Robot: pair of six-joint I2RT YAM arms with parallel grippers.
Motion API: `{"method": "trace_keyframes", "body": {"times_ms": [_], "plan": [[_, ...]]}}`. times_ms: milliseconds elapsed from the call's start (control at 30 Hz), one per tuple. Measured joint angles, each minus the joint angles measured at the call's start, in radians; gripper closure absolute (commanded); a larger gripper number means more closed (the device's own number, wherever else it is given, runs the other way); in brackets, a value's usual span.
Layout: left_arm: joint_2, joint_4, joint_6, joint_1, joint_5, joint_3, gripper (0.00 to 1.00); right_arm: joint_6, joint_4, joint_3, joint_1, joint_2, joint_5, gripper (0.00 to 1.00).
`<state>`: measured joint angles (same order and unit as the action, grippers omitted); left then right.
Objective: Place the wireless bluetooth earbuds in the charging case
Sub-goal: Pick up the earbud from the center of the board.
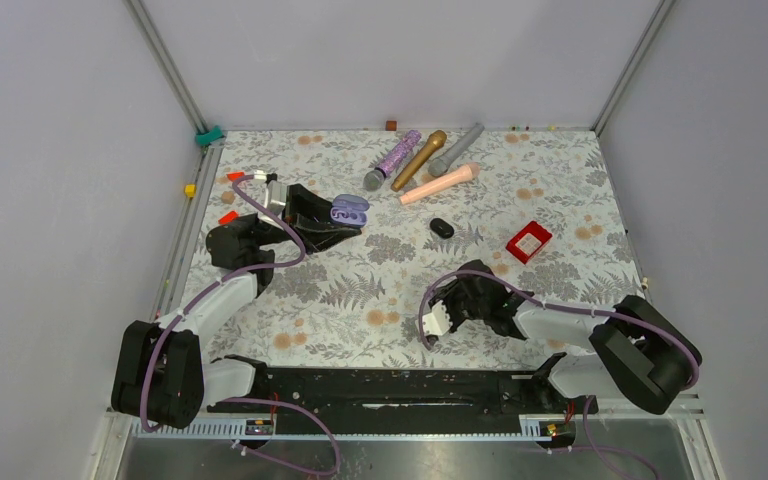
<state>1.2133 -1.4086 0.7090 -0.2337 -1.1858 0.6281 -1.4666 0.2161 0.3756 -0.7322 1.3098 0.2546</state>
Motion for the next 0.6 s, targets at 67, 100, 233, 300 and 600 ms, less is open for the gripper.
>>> {"method": "trace_keyframes", "body": {"times_ms": [67,100,233,300,600], "plan": [[0.0,0.0,0.0,0.0,0.0,0.0,0.85,-0.006,0.0,-0.003,0.0,0.001,0.001,0.65],[0.0,0.0,0.0,0.0,0.0,0.0,0.85,-0.008,0.003,-0.003,0.0,0.004,0.001,0.64],[0.0,0.0,0.001,0.0,0.0,0.0,0.86,-0.019,0.032,0.007,0.0,0.037,0.0,0.64],[0.0,0.0,0.001,0.0,0.0,0.0,0.86,-0.023,0.047,0.014,0.0,0.05,0.0,0.64],[0.002,0.0,0.008,0.0,0.0,0.007,0.86,-0.032,0.046,0.014,0.0,0.055,0.001,0.65]]}}
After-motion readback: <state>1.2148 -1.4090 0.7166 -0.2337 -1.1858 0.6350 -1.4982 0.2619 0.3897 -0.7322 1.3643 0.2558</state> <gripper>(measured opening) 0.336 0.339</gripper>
